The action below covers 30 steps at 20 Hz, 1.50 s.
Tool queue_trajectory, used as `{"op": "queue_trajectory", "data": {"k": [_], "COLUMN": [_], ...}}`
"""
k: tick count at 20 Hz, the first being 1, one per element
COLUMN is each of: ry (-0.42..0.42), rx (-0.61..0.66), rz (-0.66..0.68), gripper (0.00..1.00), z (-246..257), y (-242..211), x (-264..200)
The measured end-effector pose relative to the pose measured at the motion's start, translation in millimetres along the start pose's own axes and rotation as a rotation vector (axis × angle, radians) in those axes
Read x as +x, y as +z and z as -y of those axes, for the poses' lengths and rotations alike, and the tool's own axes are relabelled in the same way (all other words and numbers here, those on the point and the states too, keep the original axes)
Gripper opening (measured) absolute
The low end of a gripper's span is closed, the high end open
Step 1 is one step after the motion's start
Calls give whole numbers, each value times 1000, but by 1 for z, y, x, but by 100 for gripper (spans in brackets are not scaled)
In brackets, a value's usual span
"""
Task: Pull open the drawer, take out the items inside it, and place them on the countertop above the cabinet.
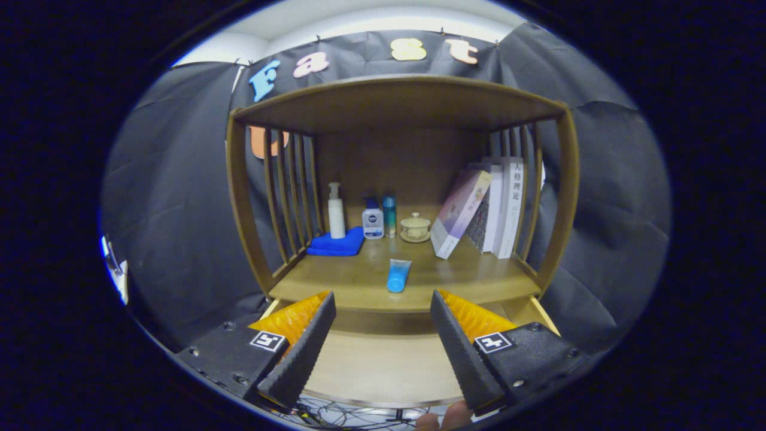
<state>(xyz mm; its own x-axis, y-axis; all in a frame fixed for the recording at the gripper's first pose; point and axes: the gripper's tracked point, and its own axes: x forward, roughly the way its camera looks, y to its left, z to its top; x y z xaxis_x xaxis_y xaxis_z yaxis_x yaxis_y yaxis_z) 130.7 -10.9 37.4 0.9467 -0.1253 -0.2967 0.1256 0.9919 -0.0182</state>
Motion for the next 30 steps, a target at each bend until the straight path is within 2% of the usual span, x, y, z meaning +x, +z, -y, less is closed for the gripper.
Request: {"op": "queue_trajectory", "data": {"k": [8, 16, 24, 30], "ry": [-9, -55, -86, -98], "rx": [-43, -29, 18, 45], "rz": [169, 154, 87, 43], "gripper": [100, 100, 100, 100], "z": [-1, 15, 23, 26], "y": [-62, -158, -220, -242], "x": [-56, -66, -51, -34]}}
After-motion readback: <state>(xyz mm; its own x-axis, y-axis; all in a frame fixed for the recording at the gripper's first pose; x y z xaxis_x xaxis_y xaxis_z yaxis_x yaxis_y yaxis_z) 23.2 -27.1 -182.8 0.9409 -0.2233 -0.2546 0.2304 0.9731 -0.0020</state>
